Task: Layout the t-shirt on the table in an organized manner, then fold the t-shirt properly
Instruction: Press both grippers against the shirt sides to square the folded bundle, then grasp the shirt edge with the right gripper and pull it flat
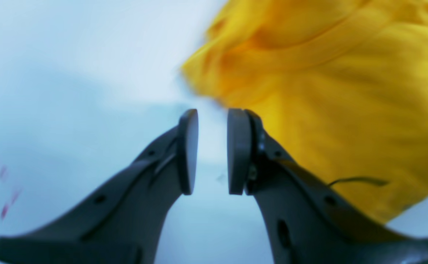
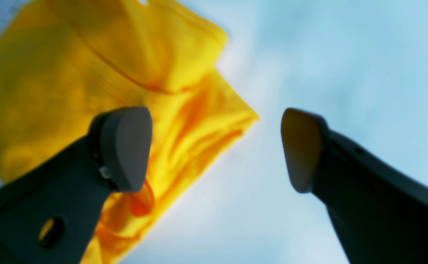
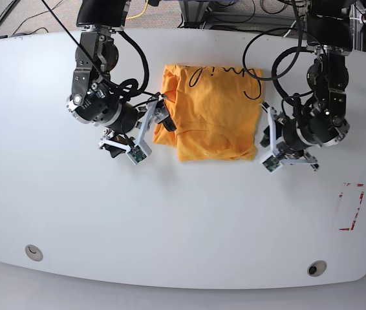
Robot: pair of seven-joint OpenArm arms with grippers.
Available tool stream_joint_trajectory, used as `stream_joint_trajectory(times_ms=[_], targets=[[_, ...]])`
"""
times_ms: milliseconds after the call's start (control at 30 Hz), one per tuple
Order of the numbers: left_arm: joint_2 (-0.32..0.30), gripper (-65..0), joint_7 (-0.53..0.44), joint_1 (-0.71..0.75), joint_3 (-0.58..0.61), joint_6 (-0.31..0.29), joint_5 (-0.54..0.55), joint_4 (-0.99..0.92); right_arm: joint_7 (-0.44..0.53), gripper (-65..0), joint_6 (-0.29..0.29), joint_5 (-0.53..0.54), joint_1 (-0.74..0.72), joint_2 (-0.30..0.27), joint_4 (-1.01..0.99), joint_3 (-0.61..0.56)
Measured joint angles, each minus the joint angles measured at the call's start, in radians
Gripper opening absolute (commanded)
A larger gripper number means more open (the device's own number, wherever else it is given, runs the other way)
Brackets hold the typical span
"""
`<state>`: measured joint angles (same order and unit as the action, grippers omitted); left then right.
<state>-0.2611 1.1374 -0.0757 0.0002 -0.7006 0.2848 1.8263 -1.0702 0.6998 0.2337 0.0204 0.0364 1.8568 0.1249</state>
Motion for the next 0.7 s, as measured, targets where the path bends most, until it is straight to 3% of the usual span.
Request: stream_joint_trajectory(times_ms=[167,467,533,700], targets=[[0.0,-52.6,0.0,-0.002,-0.146,0.003,-0.004,0.005,0.0,-12.4,-0.002,-0.01,-0.008,0.045,-0.019,0.005],[0.0,-52.6,0.0,-0.002,-0.249,0.003,-0.007,0.005,0.013,-13.0,-0.002,-0.008,-0.045,0.086,-0.117,0.005],[-0.001,-52.6,0.0,-0.003,-0.254,0.003,-0.008,0.005,0.021,-15.2,-0.002,-0.005,-0.056,0.087,-0.161,0.005],[-0.002,-52.6,-0.001,-0.005,-0.262,0.003,-0.006,0.005,0.07,-29.0,-0.005,0.037,-0.06,0.085,-0.261,0.007]])
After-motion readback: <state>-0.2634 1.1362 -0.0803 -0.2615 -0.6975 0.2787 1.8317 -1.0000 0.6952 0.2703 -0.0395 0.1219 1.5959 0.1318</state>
